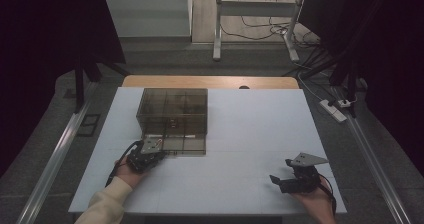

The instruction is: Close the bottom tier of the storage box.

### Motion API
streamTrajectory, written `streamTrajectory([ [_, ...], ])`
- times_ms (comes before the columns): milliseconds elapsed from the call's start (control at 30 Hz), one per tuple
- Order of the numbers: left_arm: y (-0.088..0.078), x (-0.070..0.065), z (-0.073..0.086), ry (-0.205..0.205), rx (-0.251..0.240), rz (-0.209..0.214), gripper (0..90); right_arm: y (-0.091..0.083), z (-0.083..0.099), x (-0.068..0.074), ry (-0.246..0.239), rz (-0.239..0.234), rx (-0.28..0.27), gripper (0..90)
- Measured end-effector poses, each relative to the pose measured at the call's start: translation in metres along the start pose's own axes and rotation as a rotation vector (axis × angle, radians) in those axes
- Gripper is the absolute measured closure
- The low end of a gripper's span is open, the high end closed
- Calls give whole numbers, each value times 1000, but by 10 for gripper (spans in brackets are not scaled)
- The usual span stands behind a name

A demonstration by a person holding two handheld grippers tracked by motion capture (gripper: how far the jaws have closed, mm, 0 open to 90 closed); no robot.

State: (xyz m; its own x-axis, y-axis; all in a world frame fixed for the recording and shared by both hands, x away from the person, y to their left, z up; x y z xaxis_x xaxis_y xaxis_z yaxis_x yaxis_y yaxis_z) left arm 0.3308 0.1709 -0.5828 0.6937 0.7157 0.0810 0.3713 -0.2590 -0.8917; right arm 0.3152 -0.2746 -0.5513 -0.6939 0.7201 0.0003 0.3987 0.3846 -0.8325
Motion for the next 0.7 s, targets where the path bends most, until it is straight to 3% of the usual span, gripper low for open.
streamTrajectory([
  [700,6,11,-4,-22,4,-12,890,2,-2,1,-1,-8,0,139],
])
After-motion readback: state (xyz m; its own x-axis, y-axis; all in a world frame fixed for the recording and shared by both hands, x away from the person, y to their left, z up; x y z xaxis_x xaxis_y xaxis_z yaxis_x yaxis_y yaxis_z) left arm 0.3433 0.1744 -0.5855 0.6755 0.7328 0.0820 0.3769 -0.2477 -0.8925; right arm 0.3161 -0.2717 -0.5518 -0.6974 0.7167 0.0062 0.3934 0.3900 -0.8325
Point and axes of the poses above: each handheld gripper's, and its own axes: y roughly forward along the jaws, z roughly out of its underside, x roughly to its left, the point moved 6 cm from there along y, roughly forward along the jaws, and after that the axes turned 14 degrees about x, right-handed, at the moved point
